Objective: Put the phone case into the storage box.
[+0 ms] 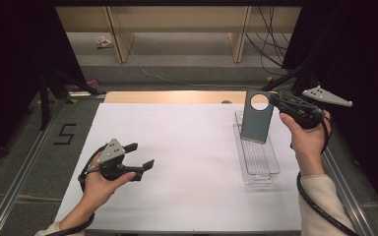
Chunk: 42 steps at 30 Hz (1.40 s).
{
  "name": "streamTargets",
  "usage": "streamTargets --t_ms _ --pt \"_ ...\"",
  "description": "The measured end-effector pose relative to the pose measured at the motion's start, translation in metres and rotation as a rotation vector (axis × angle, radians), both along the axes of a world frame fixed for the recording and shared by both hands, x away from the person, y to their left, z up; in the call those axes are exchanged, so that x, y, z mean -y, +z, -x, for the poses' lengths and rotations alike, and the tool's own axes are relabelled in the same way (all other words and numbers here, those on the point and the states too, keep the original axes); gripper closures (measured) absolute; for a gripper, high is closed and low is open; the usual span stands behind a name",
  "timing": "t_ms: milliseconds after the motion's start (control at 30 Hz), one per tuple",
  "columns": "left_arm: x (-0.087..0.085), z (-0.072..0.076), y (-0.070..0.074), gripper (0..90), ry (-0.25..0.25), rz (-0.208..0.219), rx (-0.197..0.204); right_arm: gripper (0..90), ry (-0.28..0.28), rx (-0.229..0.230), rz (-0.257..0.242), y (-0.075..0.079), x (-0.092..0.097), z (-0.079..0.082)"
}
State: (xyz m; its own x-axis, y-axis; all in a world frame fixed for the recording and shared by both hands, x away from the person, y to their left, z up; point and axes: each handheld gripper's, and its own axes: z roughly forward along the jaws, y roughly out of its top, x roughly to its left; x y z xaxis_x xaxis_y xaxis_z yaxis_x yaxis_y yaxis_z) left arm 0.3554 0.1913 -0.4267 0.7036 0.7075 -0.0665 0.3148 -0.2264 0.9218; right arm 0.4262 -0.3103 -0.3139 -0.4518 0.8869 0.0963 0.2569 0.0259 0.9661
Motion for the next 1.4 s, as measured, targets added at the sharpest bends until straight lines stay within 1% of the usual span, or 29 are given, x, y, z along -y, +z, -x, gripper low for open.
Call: streamTargets --t_ms 533,1400 --pt "-0.0003 -0.0002 0.0 14.9 0.0 0.0 0.0 82.2 -0.009 0.004 0.018 -0.0019 0.0017 -0.0017" --pt "-0.0006 -0.0011 -0.0007 14.9 -0.003 -0.001 -0.002 82.2 -0.026 0.016 0.024 -0.003 0.0063 -0.0041"
